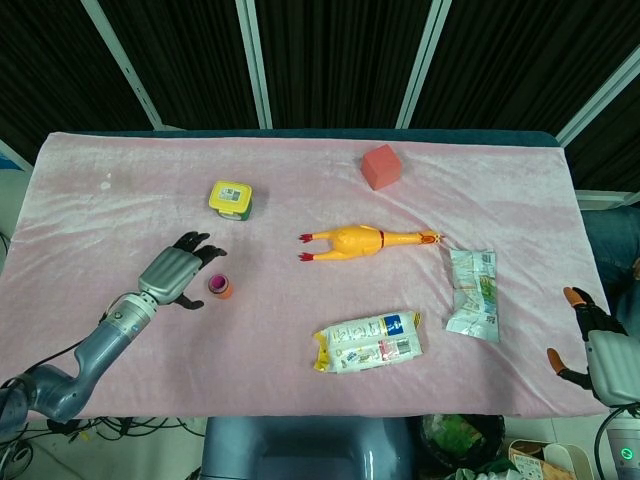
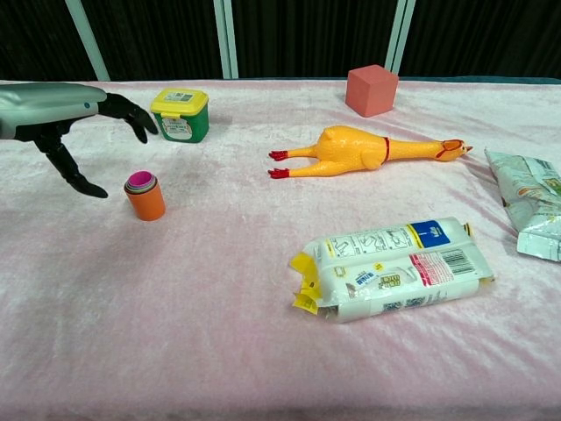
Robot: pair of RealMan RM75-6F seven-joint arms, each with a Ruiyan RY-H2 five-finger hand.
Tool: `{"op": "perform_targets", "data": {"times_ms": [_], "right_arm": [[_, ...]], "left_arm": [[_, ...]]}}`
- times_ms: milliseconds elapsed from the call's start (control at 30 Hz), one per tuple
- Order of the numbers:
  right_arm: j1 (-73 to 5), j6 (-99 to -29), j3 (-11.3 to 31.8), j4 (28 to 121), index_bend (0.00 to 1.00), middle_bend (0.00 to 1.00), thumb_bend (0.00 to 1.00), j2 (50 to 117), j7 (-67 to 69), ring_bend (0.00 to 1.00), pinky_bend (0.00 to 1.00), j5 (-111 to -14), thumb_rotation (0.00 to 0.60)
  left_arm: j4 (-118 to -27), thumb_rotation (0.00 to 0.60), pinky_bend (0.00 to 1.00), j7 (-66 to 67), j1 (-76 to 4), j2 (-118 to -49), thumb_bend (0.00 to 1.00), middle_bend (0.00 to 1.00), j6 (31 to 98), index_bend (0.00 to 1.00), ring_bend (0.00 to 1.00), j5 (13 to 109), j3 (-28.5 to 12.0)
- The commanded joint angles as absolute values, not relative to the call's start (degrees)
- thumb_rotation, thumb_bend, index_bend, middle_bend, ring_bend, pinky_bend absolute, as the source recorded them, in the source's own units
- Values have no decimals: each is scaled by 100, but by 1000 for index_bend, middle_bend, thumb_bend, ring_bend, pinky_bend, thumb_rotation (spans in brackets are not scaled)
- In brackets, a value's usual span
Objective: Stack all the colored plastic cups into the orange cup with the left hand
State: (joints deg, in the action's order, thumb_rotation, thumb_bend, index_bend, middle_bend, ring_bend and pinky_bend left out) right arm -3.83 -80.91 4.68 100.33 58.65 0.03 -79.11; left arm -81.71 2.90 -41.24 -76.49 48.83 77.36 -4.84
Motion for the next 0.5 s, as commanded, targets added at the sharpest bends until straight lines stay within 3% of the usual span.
{"op": "perform_targets", "data": {"times_ms": [33, 333, 500], "right_arm": [[-383, -8091, 469, 10030, 36, 61, 263, 5865, 5, 161, 214, -7910, 600], [-387, -8091, 471, 10018, 36, 61, 262, 5867, -1, 161, 214, -7915, 600], [-390, -8115, 480, 9996, 35, 61, 263, 5876, -30, 161, 214, -7929, 600]], "left_arm": [[-8280, 600, 30, 329, -4072, -7568, 49, 120, 5081, 91, 0, 7759, -534], [-9157, 600, 31, 1053, -3533, -6867, 49, 137, 6042, 120, 0, 7760, -469], [-9752, 600, 30, 1363, -2999, -6392, 49, 136, 6722, 102, 0, 7855, -244]]}}
